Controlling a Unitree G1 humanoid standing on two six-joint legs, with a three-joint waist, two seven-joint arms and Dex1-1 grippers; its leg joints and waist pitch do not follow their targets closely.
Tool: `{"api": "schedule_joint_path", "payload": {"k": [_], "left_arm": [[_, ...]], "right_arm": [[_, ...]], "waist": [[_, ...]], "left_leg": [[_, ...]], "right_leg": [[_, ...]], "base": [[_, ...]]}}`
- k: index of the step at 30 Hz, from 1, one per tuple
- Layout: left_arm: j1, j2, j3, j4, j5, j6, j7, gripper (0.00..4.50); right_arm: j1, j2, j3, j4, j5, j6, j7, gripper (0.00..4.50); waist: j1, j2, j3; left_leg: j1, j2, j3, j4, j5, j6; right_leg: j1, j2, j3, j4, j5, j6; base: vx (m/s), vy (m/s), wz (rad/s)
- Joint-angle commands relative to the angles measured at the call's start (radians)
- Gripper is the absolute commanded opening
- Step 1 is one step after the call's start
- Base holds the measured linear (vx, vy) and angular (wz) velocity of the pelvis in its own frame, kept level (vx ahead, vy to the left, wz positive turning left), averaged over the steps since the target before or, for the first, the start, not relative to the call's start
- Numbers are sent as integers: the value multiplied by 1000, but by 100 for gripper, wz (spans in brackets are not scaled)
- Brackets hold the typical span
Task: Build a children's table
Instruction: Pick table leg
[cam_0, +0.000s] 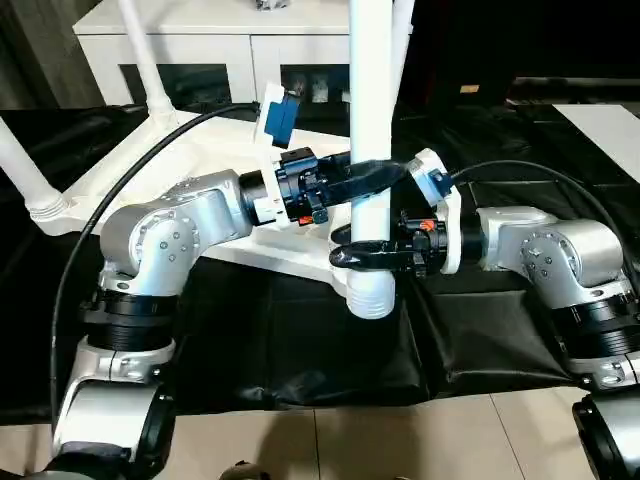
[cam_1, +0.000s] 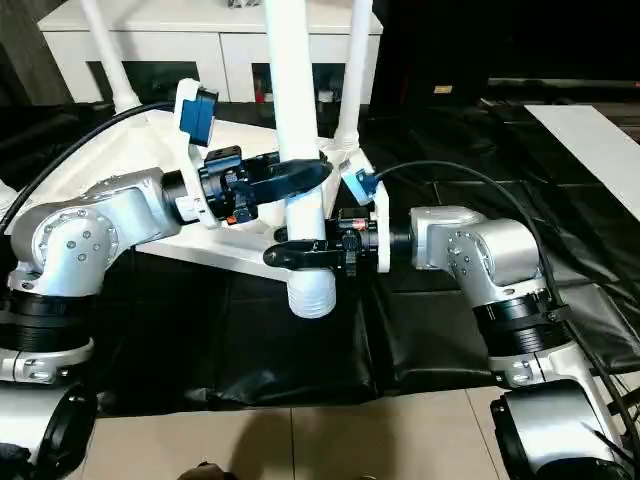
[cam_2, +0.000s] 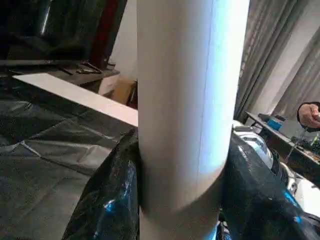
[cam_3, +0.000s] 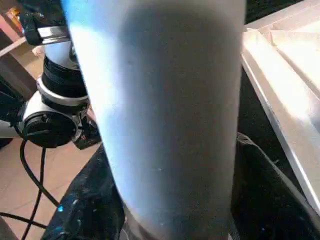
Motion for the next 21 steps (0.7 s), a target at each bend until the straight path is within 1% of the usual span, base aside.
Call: {"api": "schedule_joint_path", "payload": {"k": [1,2,3,5,6,7,8,11,13,14,21], "left_arm": [[8,10,-22,-43,-14,13,-38,186],[8,10,-22,-43,-16,14,-40,186],[8,10,-23,-43,-16,13,-42,186],[8,11,-25,-42,-16,12,-47,186],[7,12,-27,-42,-16,12,-50,186],[8,14,-29,-41,-16,11,-53,186],[8,14,-29,-41,-15,11,-54,186],[5,21,-33,-35,-11,7,-63,186],[1,23,-33,-32,-11,7,-68,186],[-1,23,-33,-31,-11,7,-71,186],[-1,23,-39,-32,-10,2,-80,186]], "right_arm": [[-11,-16,-10,-5,-23,-27,-21,230],[-9,-13,-8,-9,-31,-45,-26,275],[-10,-9,-10,-5,-28,-36,-30,280],[-13,-6,-13,1,-25,-26,-32,273],[-15,-7,-15,2,-26,-27,-30,281],[-17,-9,-18,2,-25,-30,-25,299],[-17,-10,-19,2,-25,-30,-24,314],[-24,-24,-31,-7,-4,-18,-3,345],[-26,-35,-34,-13,5,-13,10,353],[-23,-46,-26,-20,5,-14,25,357],[-5,-69,-8,-54,28,24,62,357]], "waist": [[1,-8,-80],[1,-9,-80],[1,-9,-80],[1,-8,-80],[1,-7,-80],[1,-5,-80],[0,-7,-80],[2,-4,-81],[1,-4,-81],[1,-4,-80],[1,-5,-81]], "left_leg": [[18,5,7,-59,-99,16],[17,6,7,-59,-97,15],[17,5,7,-59,-97,15],[17,5,7,-59,-94,16],[17,5,7,-59,-94,15],[17,5,7,-59,-99,14],[17,5,7,-60,-103,13],[18,5,7,-59,-102,12],[17,5,6,-59,-100,13],[17,5,6,-59,-103,14],[17,5,6,-59,-102,19]], "right_leg": [[59,-38,26,-57,-35,-264],[59,-38,26,-57,-33,-263],[59,-39,27,-57,-32,-264],[59,-38,26,-56,-31,-265],[59,-38,26,-56,-30,-266],[59,-38,26,-56,-31,-266],[59,-37,26,-57,-33,-265],[59,-37,26,-56,-28,-266],[61,-37,26,-56,-16,-269],[61,-37,26,-56,-17,-270],[61,-37,26,-56,-23,-274]], "base": [[0,0,0],[0,0,0],[0,0,0],[0,0,0],[0,0,0],[0,0,0],[0,0,0],[0,0,0],[0,0,0],[0,0,0],[0,0,0]]}}
